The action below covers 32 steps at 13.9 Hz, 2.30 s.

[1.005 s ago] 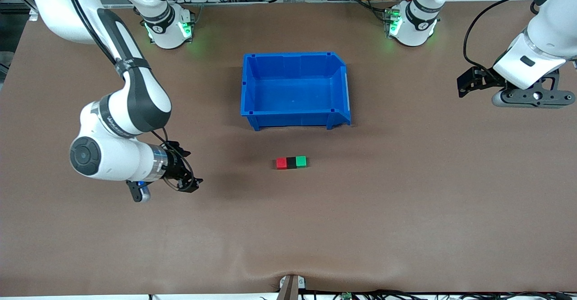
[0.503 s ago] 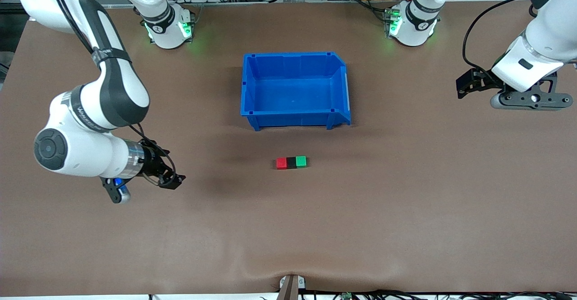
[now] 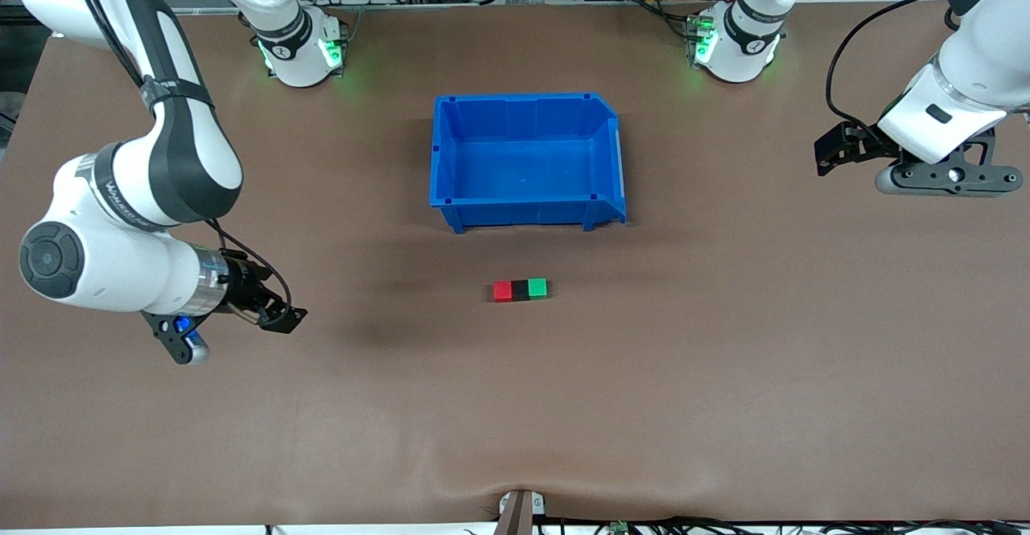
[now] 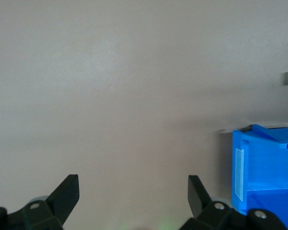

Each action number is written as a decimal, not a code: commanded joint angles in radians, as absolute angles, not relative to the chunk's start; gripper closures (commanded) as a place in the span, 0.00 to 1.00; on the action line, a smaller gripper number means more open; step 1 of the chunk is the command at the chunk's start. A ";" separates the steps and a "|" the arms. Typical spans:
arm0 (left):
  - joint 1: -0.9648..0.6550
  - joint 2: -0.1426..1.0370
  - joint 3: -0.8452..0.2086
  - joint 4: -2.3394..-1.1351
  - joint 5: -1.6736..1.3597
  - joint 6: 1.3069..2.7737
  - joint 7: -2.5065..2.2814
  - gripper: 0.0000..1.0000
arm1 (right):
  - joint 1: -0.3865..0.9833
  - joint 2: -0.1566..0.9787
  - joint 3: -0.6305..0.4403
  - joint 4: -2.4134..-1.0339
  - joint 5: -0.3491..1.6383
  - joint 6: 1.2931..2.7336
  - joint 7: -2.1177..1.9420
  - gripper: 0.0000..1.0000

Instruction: Attach green and red cubes to black cube

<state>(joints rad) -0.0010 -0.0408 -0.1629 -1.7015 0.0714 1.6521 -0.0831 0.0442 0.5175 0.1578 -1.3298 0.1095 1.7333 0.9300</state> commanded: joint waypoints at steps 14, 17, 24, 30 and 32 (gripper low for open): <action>0.020 -0.052 -0.153 -1.690 0.048 1.644 -0.028 0.00 | 0.048 0.416 0.055 -1.359 0.035 1.654 0.530 0.00; 0.020 -0.052 -0.153 -1.689 0.049 1.644 -0.028 0.00 | 0.048 0.400 0.031 -1.359 0.035 1.645 0.459 0.00; 0.018 -0.052 -0.153 -1.687 0.049 1.643 -0.028 0.00 | 0.043 0.357 0.015 -1.359 0.035 1.608 0.347 0.00; 0.017 -0.051 -0.155 -1.683 0.049 1.641 -0.028 0.00 | 0.045 0.315 0.000 -1.359 0.035 1.571 0.292 0.00; 0.015 -0.048 -0.155 -1.683 0.049 1.644 -0.028 0.00 | 0.044 0.295 -0.011 -1.362 0.035 1.568 0.227 0.00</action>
<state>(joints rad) 0.0099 -0.0425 -0.1527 -1.6906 0.0714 1.6520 -0.0553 0.0442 0.3401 0.0008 -1.3301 0.0512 1.5745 0.2829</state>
